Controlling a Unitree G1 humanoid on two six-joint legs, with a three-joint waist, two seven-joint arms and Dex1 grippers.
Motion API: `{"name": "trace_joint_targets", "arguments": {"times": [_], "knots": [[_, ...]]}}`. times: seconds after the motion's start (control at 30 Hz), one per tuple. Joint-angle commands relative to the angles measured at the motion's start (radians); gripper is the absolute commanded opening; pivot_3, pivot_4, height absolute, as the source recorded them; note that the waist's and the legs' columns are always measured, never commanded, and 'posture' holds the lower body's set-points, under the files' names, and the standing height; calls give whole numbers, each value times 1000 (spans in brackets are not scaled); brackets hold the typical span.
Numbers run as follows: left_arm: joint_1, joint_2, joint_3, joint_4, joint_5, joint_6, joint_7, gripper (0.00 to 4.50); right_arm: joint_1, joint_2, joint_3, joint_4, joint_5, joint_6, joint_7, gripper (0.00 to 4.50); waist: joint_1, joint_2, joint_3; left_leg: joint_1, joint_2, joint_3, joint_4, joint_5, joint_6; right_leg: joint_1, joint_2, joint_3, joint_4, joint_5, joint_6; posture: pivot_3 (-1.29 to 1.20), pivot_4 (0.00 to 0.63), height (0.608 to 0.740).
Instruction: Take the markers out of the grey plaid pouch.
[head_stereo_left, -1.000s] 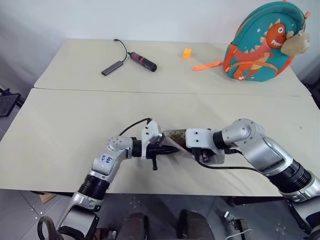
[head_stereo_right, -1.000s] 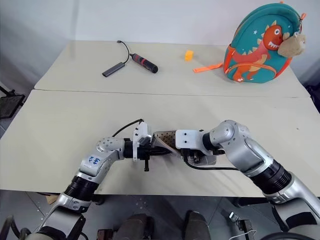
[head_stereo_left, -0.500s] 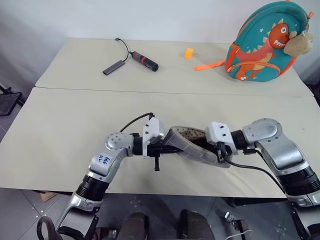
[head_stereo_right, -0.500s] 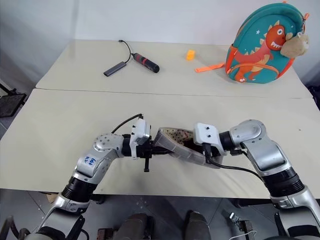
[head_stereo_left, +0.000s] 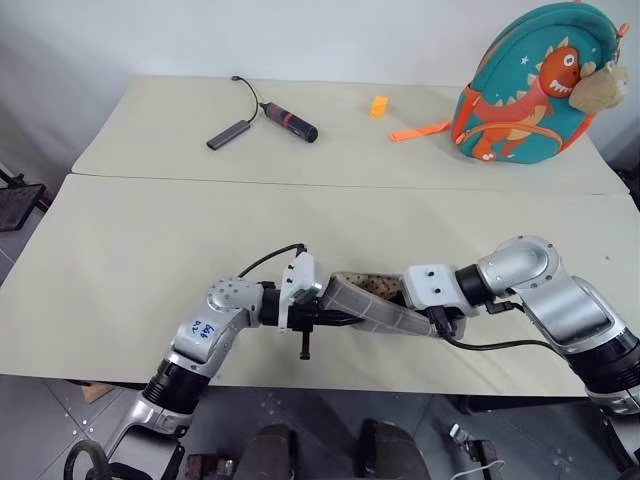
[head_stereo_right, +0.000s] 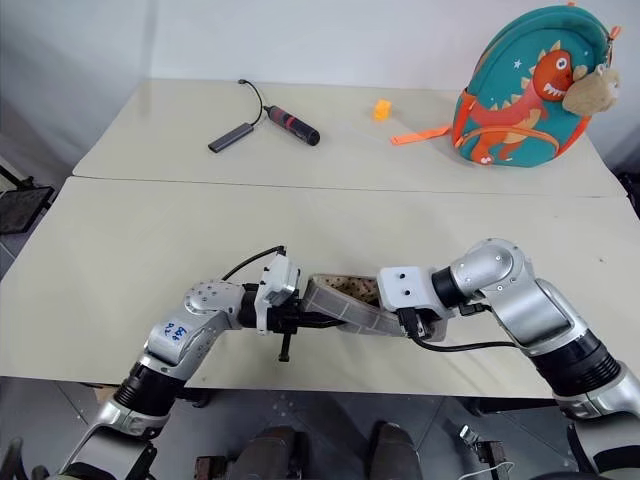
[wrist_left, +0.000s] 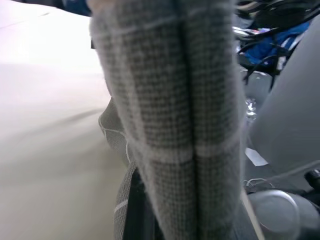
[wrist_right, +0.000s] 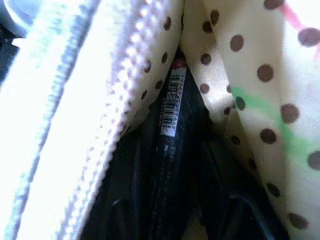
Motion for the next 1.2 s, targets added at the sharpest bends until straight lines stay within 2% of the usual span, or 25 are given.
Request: {"name": "trace_joint_targets", "arguments": {"times": [0.03, 0.1, 0.37, 0.67, 0.87, 1.2], "knots": [[8, 50, 68, 12, -22, 28, -18, 0, -13, -53, -27, 36, -55, 51, -25, 1094, 0, 0, 0, 0, 0, 0, 0, 0, 0, 0, 0, 0, 0, 0, 0, 0, 150, 740], [2, 54, 57, 23, -10, 50, -2, 0, -14, -47, -18, 31, -50, 62, -36, 1094, 0, 0, 0, 0, 0, 0, 0, 0, 0, 0, 0, 0, 0, 0, 0, 0, 150, 740], [15, 55, 68, 26, -17, 33, -29, 2206, -14, -42, -18, 13, -31, 84, -37, 1093, 1, 0, 0, 0, 0, 0, 0, 0, 0, 1, 0, 0, 0, 0, 0, 0, 150, 740], [-41, 49, 63, 44, 2, 15, -75, 2253, -6, -47, -6, -4, -33, 99, -20, 1093, 2, 0, 0, 0, 0, 0, 0, 0, 0, 1, 0, -1, -1, 0, 0, 0, 150, 740], [-144, 31, 49, 107, 16, -5, -118, 2253, 7, -48, 12, -21, -40, 108, -1, 1093, 0, 0, 0, 0, -1, 0, 0, 0, 0, 1, 0, -1, 0, 0, 0, 0, 150, 740], [-163, -11, 18, 126, 19, 13, -136, 2253, 6, -27, 12, -13, -54, 115, -16, 1093, 1, 0, 0, 0, -1, 0, 0, 0, 0, 1, 0, -1, -1, 0, 0, 0, 150, 740]]}}
